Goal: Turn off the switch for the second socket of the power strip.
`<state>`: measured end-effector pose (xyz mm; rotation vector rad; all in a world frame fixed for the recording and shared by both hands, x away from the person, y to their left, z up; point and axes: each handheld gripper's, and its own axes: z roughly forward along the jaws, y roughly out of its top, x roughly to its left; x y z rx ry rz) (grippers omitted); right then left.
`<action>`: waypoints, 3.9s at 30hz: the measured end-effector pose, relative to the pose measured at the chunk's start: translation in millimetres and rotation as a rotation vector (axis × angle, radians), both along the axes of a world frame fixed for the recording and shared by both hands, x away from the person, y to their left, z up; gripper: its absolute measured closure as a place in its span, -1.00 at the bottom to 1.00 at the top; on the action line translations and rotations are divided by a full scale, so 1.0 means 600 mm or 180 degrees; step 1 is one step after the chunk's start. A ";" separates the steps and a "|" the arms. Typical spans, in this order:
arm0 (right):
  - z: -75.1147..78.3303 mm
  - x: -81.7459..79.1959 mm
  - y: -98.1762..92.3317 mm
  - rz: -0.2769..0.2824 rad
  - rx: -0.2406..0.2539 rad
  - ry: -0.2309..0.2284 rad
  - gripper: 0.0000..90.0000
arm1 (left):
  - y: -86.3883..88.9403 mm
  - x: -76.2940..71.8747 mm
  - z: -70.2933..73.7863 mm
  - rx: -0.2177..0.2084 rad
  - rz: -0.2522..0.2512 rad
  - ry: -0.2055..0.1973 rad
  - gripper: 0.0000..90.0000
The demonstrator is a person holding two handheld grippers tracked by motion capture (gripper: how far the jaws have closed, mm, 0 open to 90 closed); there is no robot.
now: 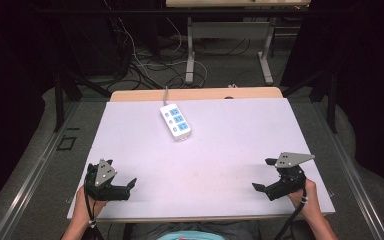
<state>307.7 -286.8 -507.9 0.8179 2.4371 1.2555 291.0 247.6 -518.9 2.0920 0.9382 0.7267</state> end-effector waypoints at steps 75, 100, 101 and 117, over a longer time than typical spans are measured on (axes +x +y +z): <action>-0.001 0.001 0.006 -0.0052 -0.0072 -0.0040 -0.96 | -0.084 0.131 0.020 0.0129 -0.0055 0.0029 -0.98; 0.000 0.001 0.005 -0.0029 -0.0088 -0.0024 -0.96 | -0.118 0.194 0.008 0.0157 -0.0159 0.0125 -0.99; 0.000 0.001 0.005 -0.0029 -0.0088 -0.0024 -0.96 | -0.118 0.194 0.008 0.0157 -0.0159 0.0125 -0.99; -0.001 0.001 0.005 -0.0047 -0.0046 -0.0011 -0.96 | -0.133 0.230 0.000 0.0144 -0.0190 0.0183 -0.95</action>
